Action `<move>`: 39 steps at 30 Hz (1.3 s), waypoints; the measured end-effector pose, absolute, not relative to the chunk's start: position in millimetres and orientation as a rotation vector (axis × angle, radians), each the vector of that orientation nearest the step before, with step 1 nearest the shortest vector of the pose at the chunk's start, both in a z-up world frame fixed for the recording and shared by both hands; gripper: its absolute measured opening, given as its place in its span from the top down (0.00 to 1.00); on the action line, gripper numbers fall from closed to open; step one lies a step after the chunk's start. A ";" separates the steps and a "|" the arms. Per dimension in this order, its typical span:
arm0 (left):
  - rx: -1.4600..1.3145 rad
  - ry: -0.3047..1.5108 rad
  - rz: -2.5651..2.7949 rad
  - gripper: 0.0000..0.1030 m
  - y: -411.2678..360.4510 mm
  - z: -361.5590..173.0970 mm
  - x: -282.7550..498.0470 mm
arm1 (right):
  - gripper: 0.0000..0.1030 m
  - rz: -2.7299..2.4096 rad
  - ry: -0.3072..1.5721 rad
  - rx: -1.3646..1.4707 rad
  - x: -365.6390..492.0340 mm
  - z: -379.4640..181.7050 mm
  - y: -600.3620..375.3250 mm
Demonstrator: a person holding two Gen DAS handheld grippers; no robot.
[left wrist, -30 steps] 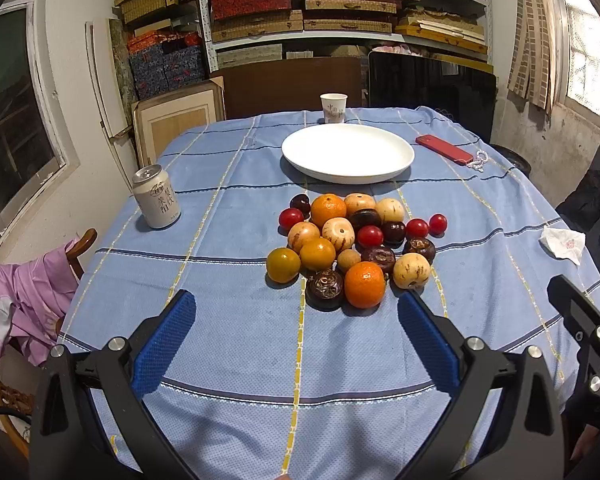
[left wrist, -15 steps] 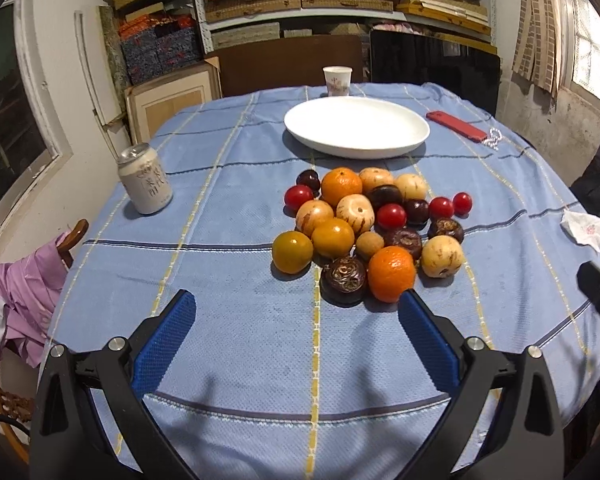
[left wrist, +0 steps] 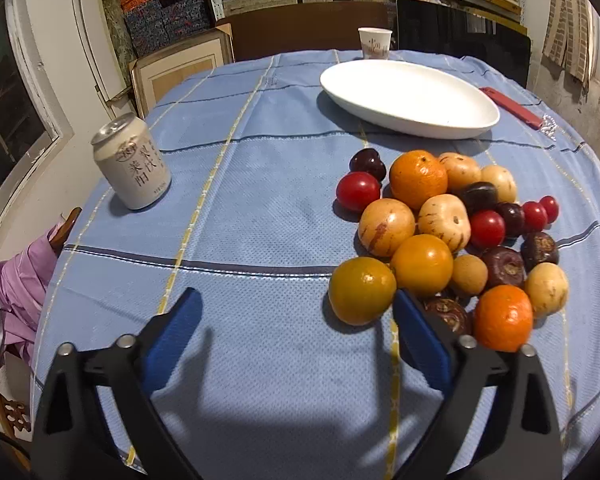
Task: Organize fruits
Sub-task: 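Reach the left tool into the pile and grasp a yellow-orange tangerine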
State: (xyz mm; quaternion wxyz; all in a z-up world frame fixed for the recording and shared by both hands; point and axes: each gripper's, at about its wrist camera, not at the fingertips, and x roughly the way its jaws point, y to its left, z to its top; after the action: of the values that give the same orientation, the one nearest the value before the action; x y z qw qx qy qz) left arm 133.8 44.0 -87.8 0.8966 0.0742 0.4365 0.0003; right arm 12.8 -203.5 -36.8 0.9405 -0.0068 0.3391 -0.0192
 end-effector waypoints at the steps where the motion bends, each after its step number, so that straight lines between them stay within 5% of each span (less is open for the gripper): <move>1: 0.152 0.917 -0.006 0.19 43.1 -90.1 136.0 | 0.03 -0.041 0.694 -0.014 13.7 -37.4 -203.8; 3: 0.168 0.949 -0.008 0.31 39.9 -98.7 141.0 | 0.03 -0.045 0.695 -0.013 14.8 -38.1 -205.0; 5: 0.178 0.964 -0.014 0.33 38.1 -105.1 143.7 | 0.03 -0.050 0.697 -0.010 15.9 -38.5 -206.9; 22: 0.160 0.875 -0.024 0.34 36.7 -98.3 162.1 | 0.03 -0.051 0.711 -0.013 22.8 -41.0 -206.1; 25: -0.005 0.886 -0.202 0.59 50.8 -99.8 162.7 | 0.03 -0.052 0.706 -0.019 23.1 -39.8 -205.4; 35: 0.070 0.842 -0.170 0.60 41.0 -97.8 161.4 | 0.03 -0.057 0.707 -0.032 24.1 -37.7 -202.3; 37: 0.067 0.834 -0.176 0.54 41.7 -95.7 165.5 | 0.03 -0.058 0.708 -0.032 24.6 -37.8 -201.5; 39: 0.091 0.824 -0.142 0.38 40.6 -94.7 170.0 | 0.03 -0.056 0.709 -0.031 24.5 -37.7 -201.1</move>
State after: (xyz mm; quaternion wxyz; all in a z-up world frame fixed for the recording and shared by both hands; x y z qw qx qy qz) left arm 170.0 40.6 -94.7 0.9129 0.0440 0.3998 -0.0688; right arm 24.5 -201.1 -37.7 0.9374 -0.0151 0.3470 -0.0273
